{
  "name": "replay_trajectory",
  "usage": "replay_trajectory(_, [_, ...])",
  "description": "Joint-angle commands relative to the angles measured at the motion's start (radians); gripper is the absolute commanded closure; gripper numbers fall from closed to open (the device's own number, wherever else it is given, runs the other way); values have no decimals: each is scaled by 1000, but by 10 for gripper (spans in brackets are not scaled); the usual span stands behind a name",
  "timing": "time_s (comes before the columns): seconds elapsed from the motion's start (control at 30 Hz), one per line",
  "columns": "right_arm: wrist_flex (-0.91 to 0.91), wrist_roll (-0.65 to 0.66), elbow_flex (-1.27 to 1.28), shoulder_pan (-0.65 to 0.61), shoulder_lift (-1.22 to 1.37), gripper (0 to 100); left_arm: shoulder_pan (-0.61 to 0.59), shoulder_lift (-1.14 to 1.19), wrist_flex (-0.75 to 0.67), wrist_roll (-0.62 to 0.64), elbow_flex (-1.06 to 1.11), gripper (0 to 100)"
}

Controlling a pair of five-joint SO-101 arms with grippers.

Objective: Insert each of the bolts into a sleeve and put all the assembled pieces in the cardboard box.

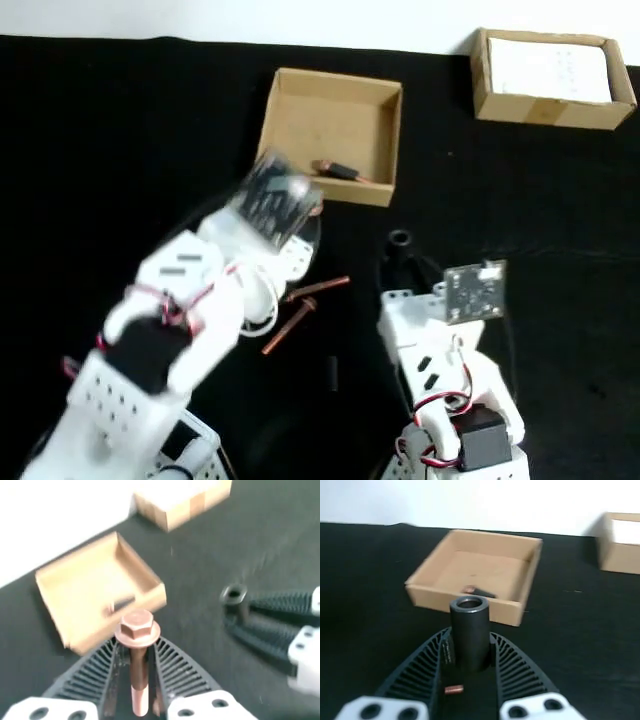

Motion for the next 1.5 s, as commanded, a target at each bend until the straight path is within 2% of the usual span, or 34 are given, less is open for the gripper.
replay_trajectory(0.0, [2,-8,-39,-42,-8,991,76,-182,-298,3,255,992])
replay_trajectory(0.13, [-58,-5,4,-44,-7,991,125,-199,-397,18,302,992])
replay_trajectory(0.27, [-156,-3,74,-44,-7,991,125,-174,-496,114,298,991])
replay_trajectory(0.43, [-220,-3,143,-44,-7,991,107,13,-508,120,150,991])
replay_trajectory(0.6, [-266,-3,180,-44,-7,991,102,211,-506,258,-54,991])
replay_trajectory(0.73, [-275,-3,183,-45,-7,991,108,314,-506,304,-125,991])
replay_trajectory(1.17, [-282,-3,179,-44,-7,991,113,348,-509,451,-45,991])
replay_trajectory(1.47, [-303,-2,182,-42,-7,991,140,343,-509,457,19,991])
